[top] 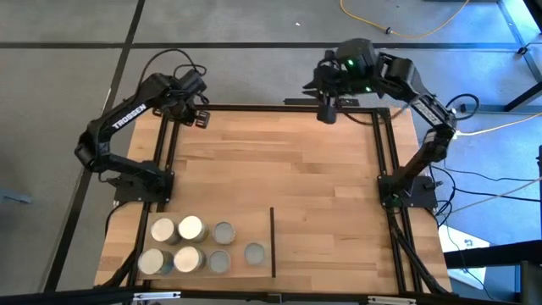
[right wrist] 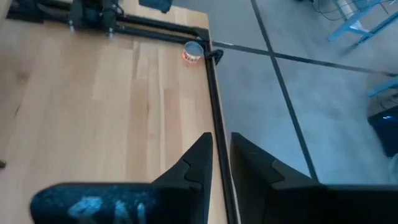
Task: Pick and place cans onto a shelf
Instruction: Put the canned pineapple on the shelf
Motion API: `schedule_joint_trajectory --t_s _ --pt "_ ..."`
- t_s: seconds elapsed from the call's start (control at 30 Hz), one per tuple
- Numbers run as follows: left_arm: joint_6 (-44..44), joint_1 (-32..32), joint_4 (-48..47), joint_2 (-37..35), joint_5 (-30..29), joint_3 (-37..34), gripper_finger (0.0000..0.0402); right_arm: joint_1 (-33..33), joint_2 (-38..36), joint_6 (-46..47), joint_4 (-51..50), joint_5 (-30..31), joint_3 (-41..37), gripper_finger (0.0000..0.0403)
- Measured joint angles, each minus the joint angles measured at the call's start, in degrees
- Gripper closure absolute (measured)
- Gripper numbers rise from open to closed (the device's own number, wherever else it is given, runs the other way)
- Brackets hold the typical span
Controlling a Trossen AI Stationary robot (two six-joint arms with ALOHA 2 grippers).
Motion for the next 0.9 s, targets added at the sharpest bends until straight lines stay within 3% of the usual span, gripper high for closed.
schedule_joint_trajectory --t_s 0.17,0.37,0.53,0.9 --pt "0.04 -0.03 0.06 -1.46 -1.60 0.00 0.0345 -4.85 4.56 0.05 7.40 -10.07 0.00 0.0344" --pt "2.91 -0.03 -0.12 -3.37 -1.65 0.04 0.0345 -6.47 11.31 -0.13 16.12 -12.74 1.39 0.0344" --pt "5.91 -0.03 2.27 -2.11 -4.79 0.04 0.0345 -6.52 17.14 -1.55 16.62 -19.29 2.86 0.0344" --pt "0.01 1.10 5.71 3.39 -4.13 -1.17 0.0345 -6.67 20.88 -1.68 16.65 -21.27 2.99 0.0344"
